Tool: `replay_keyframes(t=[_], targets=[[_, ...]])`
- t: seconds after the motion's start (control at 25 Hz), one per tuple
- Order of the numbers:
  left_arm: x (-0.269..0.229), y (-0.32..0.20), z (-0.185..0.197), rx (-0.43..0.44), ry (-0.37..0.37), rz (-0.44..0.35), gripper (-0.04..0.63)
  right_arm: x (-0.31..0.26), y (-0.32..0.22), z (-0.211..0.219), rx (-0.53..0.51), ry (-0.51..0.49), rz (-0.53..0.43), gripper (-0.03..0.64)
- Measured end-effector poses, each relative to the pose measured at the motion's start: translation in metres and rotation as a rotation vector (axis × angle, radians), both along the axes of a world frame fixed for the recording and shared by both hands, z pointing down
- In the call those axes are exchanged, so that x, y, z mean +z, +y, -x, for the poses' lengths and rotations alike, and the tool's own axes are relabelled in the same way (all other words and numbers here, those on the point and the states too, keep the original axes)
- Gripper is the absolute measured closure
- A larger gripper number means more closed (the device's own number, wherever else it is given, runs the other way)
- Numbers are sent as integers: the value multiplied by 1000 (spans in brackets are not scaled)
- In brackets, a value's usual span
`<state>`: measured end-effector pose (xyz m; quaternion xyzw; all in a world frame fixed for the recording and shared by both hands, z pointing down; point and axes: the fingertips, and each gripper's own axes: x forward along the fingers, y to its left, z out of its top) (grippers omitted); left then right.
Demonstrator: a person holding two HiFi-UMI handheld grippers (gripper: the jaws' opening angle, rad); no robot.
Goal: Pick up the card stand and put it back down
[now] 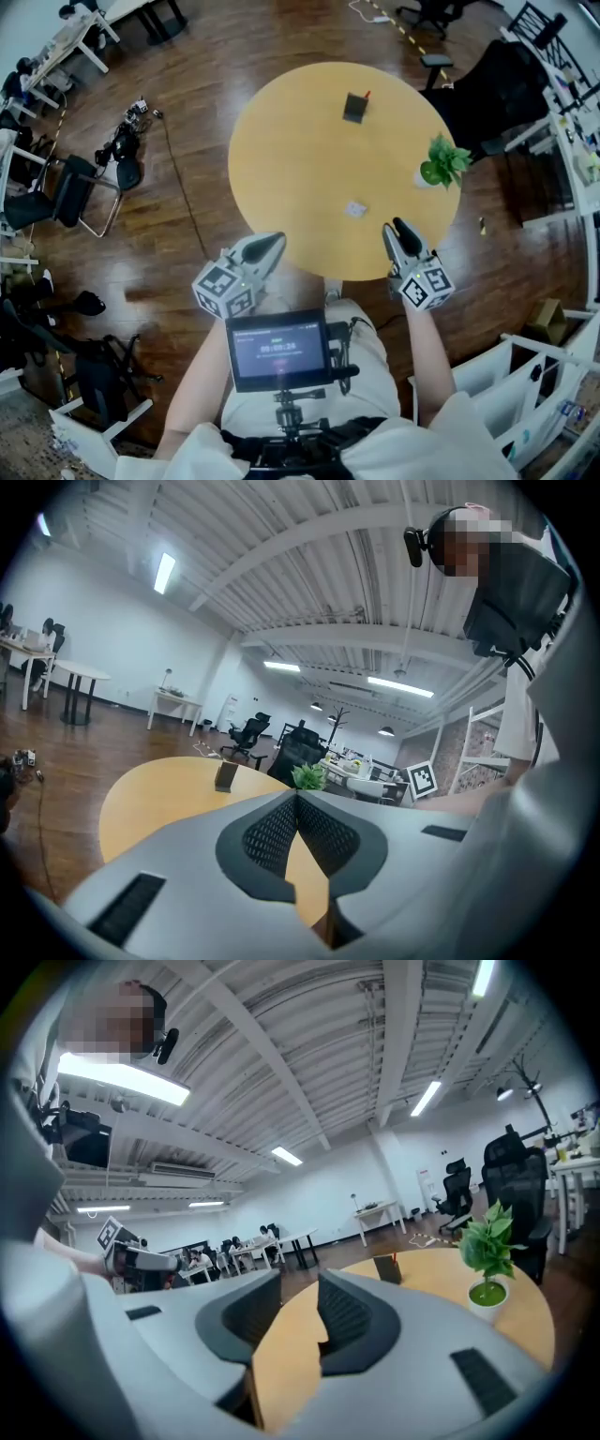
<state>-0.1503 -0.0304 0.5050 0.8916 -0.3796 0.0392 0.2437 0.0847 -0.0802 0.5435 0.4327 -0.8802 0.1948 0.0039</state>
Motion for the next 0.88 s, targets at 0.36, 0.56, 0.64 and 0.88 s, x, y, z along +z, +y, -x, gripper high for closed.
replay_keyframes(t=[0.36,0.56,0.64,0.88], targets=[[-18,73,63,82,81,-51,595,-33,97,66,81,62,-31,479],[-11,105,91,109,85,-52,595,-53,140,87,100,105,-75,480],[-10,113,95,104,85,-56,595,-59,154,87,102,127,-89,480],[-14,126,96,75,83,-74,595,-61,181,78,97,154,-107,480]])
